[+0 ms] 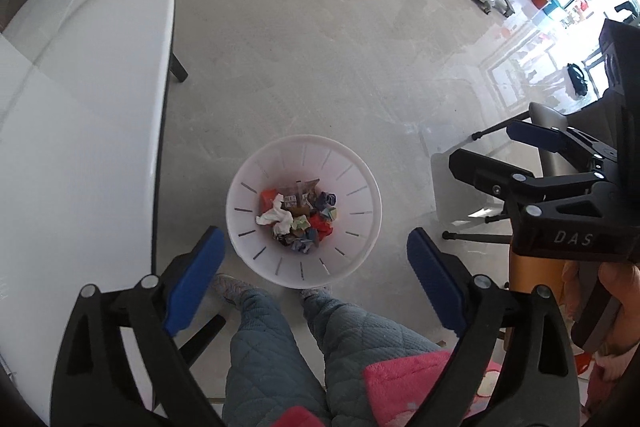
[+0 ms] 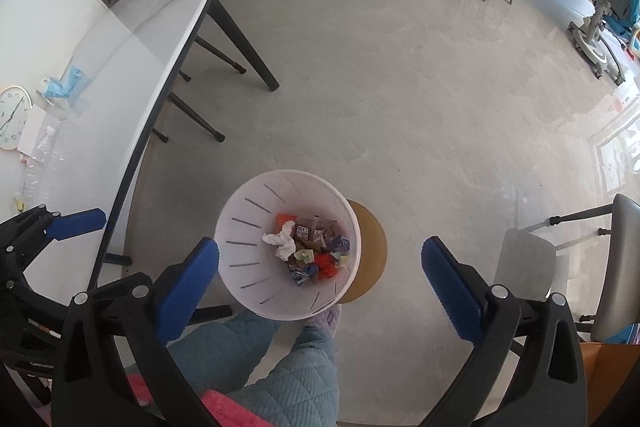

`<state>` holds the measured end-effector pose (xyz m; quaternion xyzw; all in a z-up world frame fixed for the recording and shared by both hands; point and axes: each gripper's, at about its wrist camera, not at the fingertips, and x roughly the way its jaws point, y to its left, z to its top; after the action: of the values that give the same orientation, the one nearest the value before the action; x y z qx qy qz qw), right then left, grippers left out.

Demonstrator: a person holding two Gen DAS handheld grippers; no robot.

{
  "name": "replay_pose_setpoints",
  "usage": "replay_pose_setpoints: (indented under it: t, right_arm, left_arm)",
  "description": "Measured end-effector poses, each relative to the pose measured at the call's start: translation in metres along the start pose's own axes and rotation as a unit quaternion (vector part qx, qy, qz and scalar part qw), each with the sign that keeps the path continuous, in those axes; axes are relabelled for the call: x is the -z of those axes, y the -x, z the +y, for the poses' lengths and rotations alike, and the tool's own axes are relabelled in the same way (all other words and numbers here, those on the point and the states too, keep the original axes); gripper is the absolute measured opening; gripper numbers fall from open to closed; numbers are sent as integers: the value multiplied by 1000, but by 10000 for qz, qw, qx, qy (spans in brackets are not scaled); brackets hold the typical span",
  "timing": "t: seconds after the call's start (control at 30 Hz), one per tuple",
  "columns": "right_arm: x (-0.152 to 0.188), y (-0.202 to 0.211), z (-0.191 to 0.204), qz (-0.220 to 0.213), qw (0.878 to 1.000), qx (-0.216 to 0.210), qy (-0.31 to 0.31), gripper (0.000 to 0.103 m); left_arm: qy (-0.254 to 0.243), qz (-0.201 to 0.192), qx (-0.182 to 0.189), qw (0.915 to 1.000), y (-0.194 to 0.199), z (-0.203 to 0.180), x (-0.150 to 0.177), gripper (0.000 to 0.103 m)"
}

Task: Collect trash
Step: 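Move both tools back over the table toward the mask and bottle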

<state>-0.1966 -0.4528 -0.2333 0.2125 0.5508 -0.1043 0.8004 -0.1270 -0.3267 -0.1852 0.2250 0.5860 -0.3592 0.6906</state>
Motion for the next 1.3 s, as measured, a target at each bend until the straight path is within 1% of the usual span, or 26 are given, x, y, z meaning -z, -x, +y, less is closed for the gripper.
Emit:
replay_pose_setpoints:
  t: [0.1, 0.3, 0.4, 0.5, 0.57, 0.63, 0.7, 0.8, 1.0, 1.07, 1.17, 1.3]
  right_arm:
    - [-5, -1, 7, -43, 9999, 33, 116, 101]
    - [-10, -1, 15, -85, 9996, 31, 272, 101]
    - [-11, -3, 17, -17, 9997, -69, 229, 101]
    - [-12, -5, 19, 94, 9996, -270, 68, 101]
    - [-15, -4, 27, 119, 9992, -349, 147, 101]
    - [-18, -4, 38, 112, 9989, -311, 342, 101]
    - [-22, -4, 54, 86, 9975, -268, 641, 101]
    - [-28, -2, 75, -4, 9950, -263, 969, 101]
    - [-39, -1, 135, -155, 9868, -380, 1566, 101]
    - [-41, -4, 161, -140, 9828, -490, 1776, 101]
    - [-41, -7, 204, -148, 9777, -528, 2029, 101]
    - [-38, -11, 266, -157, 9745, -641, 2145, 101]
  left_arm:
    - [60, -159, -100, 9998, 13, 1, -1, 91]
    - [215, -273, -144, 9993, 26, 3, -1, 91]
    - [330, -282, -133, 9990, 30, 5, 2, 91]
    - [499, -297, -78, 9983, 38, 7, 6, 92]
    - [596, -370, -43, 9975, 46, 11, 10, 91]
    - [680, -476, -37, 9965, 57, 17, 13, 92]
    - [745, -595, -122, 9954, 68, 26, 16, 92]
    - [872, -803, -400, 9921, 86, 43, 25, 94]
    - [1420, -1040, -683, 9820, 116, 100, 56, 95]
    - [1643, -1090, -765, 9774, 125, 124, 74, 95]
    - [1933, -1131, -871, 9707, 138, 158, 103, 95]
    - [2226, -1206, -1050, 9617, 156, 203, 141, 95]
